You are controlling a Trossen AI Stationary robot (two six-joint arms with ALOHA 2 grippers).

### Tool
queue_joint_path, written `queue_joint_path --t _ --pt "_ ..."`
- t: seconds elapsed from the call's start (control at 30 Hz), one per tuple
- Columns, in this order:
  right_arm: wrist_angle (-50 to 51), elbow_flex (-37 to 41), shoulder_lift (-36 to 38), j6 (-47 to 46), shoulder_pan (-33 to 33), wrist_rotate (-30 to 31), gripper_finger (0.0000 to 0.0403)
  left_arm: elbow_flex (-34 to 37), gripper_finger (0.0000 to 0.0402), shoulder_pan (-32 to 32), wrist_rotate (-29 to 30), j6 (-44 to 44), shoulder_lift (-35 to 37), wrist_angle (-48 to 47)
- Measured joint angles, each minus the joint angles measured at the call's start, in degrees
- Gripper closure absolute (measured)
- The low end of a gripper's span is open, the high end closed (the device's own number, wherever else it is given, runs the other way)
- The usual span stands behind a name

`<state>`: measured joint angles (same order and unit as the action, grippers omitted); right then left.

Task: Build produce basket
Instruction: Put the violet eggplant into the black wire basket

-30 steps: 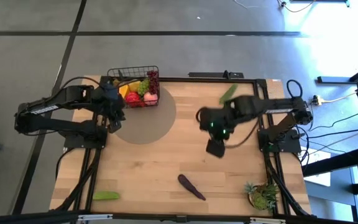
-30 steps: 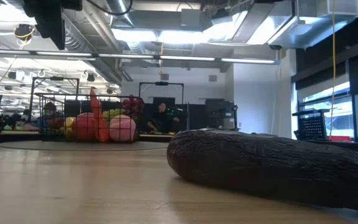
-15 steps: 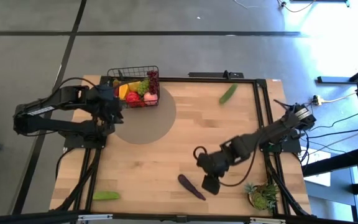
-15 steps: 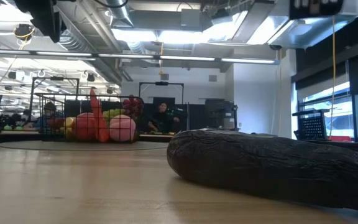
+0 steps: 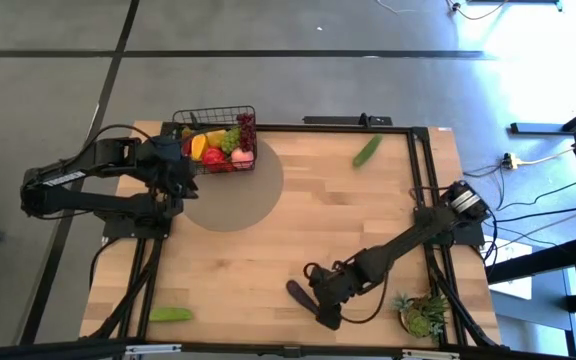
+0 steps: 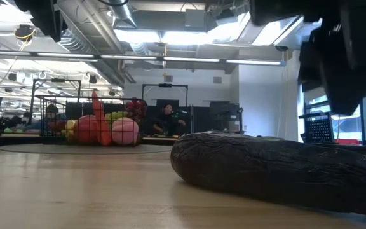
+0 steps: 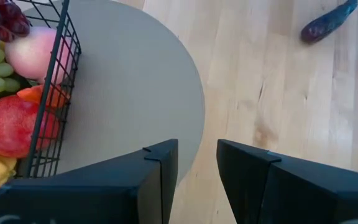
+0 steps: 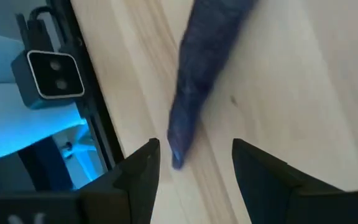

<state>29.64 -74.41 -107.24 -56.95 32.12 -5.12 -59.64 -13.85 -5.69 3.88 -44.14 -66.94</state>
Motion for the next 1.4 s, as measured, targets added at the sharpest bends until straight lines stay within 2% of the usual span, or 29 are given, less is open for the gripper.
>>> queue_joint_path --t 0.2,0.63,1.2,1.4 --pt "-8.63 -0.03 -4.07 -3.72 0.0 -0.95 0.0211 0.0 0.0301 0.0 0.02 0.0 0.0 0.13" --pt "-8.32 -0.04 -7.06 -2.76 0.0 3.98 0.0211 0.0 0.0301 0.0 0.07 -0.02 0.02 0.07" --pt "-8.22 -0.33 -10.45 -3.45 -0.53 4.49 0.0211 0.0 0.0301 0.0 0.07 -0.05 0.02 0.09" --pt "-7.77 -0.31 -11.14 -3.69 -1.54 4.58 0.0241 0.0 0.0301 0.0 0.09 -0.96 0.02 0.08"
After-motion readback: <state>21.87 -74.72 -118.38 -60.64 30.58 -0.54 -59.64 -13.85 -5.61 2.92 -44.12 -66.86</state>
